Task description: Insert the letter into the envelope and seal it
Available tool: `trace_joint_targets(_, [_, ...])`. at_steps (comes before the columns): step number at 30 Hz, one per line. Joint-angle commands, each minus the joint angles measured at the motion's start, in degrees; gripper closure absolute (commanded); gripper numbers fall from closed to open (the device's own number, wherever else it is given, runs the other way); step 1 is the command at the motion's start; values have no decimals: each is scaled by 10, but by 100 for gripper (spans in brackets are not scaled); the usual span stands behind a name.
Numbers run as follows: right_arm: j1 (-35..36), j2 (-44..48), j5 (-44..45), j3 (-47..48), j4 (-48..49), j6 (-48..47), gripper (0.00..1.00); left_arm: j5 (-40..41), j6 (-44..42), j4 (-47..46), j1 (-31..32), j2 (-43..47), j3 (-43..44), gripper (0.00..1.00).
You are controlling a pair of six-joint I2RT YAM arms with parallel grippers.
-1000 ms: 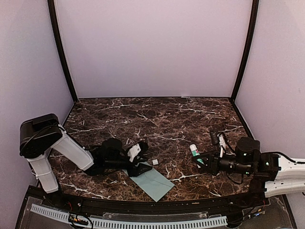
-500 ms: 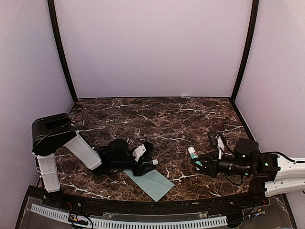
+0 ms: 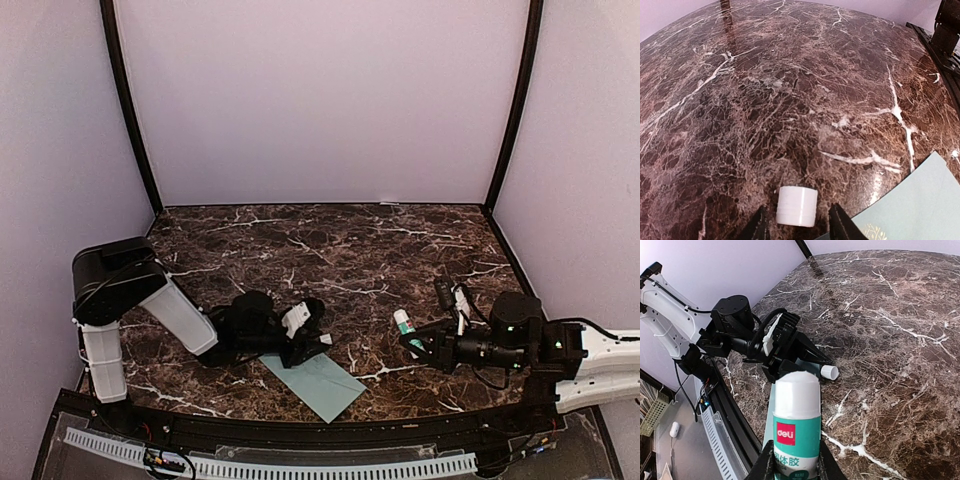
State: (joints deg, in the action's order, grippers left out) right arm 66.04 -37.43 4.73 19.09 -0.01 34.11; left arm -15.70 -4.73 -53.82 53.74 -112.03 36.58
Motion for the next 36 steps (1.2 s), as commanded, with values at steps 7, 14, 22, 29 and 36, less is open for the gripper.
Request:
trace_joint_targets(7, [6,4,2,3,18,6,100,6,-20,10,-3,-18,18,71])
trace_joint_targets(14, [7,1,3,7,17,7,100,0,-25,7,-3,-15,17,92])
trace_joint_targets(22, [6,-9,7,15,24,-9,100,-38,-20,19,0,52,-9,97])
trace_joint_targets(29, [6,-14,43,18,45,-63,100,-55,-2,90,13,142,-12,97])
trace_joint_targets(36, [6,-38,102,33,103,-154,100,-78,72,177,15,231,6,96])
